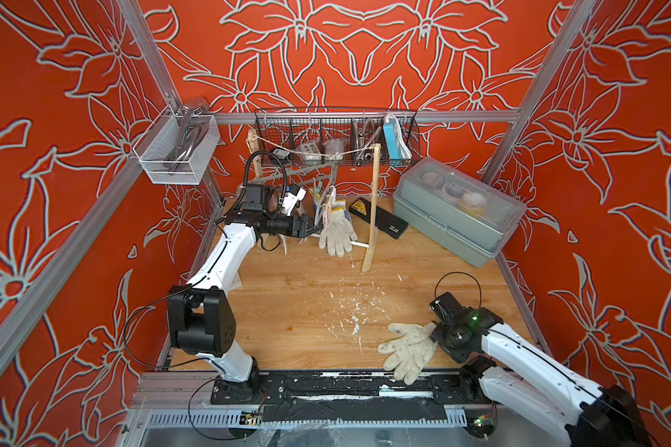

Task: Clip the gloves onto a hanger to dry
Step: Pick up the glove from the center of the board.

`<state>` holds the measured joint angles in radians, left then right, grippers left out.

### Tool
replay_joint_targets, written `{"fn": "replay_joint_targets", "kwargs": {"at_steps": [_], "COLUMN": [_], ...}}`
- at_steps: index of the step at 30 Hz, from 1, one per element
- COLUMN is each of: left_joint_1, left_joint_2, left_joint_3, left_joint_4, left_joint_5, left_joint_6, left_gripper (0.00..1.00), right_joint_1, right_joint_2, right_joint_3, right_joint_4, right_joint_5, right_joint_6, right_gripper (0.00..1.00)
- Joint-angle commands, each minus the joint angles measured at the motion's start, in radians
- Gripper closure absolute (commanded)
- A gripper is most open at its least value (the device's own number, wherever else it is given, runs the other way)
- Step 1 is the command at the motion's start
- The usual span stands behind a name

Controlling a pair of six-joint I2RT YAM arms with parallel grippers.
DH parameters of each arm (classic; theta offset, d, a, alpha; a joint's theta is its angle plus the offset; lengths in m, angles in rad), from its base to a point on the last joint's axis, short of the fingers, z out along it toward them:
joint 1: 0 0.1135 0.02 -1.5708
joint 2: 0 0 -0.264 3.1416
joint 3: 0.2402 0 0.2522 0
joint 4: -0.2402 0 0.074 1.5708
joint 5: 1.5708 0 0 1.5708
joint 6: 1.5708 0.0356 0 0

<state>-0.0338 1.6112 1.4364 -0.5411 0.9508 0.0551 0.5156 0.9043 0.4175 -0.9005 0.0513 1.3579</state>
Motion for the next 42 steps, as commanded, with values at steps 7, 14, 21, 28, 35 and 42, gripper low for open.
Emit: {"fn": "replay_joint_targets", "kwargs": {"at_steps": [7,14,21,28,35,42], "left_joint_1": [0.003,0.033,0.044,0.029,-0.009,-0.026], "left_joint_2": [-0.049,-0.028,0.084,0.168,0.215,0.272], "left_joint_3": [-0.034,-0.032,0.044,0.109,0.134,0.142], "left_joint_4": [0.079,0.126,0.136,0.217,0.263,0.434], "left_joint_5": [0.051,0.093,0.192,0.313,0.371,0.375], "left_joint_6": [-0.013,0.006,0.069,0.025,-0.002,-0.124], "left_gripper": [0.30,0.29,0.32,0.33,0.35,0.38], "right_joint_1": [0.004,0.001,0.001,0.001,-0.001,-0.002], "right_joint_2": [0.084,-0.018,-0.138,-0.116,-0.050,-0.028], "right_joint_3": [-0.065,0.014,0.047,0.105,0.148,0.173], "right_joint_4": [0.272,0.322,0.477,0.577,0.624,0.632], "right_joint_5": [0.073,0.184,0.182,0.116,0.072,0.062], "right_joint_6": [-0.035,-0.297,-0.685,-0.911,-0.983,-1.010], "right_gripper": [0.83,1.00,1.00,1.00,1.00,1.00]}}
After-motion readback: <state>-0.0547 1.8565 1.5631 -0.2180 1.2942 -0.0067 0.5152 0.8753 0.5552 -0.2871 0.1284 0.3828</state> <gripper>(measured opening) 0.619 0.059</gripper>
